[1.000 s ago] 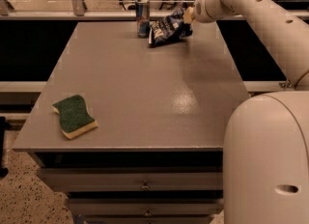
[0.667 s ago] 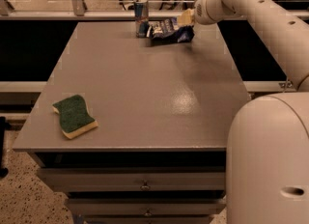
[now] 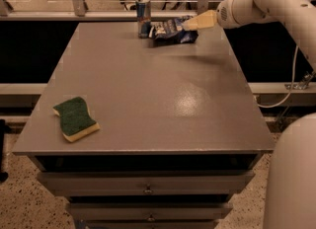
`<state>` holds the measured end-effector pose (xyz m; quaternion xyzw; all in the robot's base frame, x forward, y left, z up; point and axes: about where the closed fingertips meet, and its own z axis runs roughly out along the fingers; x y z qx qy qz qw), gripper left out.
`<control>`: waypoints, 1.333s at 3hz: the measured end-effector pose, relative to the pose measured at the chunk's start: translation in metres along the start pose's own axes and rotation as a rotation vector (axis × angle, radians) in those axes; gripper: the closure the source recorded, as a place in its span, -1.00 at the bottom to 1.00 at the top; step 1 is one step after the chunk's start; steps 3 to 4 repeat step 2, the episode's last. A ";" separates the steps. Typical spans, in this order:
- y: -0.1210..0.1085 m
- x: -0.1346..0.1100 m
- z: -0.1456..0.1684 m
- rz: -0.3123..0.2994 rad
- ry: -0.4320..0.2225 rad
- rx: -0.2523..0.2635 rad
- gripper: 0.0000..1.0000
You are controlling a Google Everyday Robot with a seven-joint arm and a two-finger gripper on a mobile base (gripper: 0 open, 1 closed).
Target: Move blue chip bag near redbull can
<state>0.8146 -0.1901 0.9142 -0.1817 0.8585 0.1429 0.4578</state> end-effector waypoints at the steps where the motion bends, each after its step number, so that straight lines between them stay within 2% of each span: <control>1: -0.017 0.020 -0.053 -0.083 -0.058 -0.070 -1.00; 2: -0.019 0.041 -0.106 -0.113 -0.141 -0.201 -1.00; 4: -0.019 0.041 -0.106 -0.113 -0.141 -0.201 -1.00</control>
Offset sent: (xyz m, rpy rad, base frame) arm -0.1642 -0.1166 0.0359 -0.0077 -0.3535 0.4807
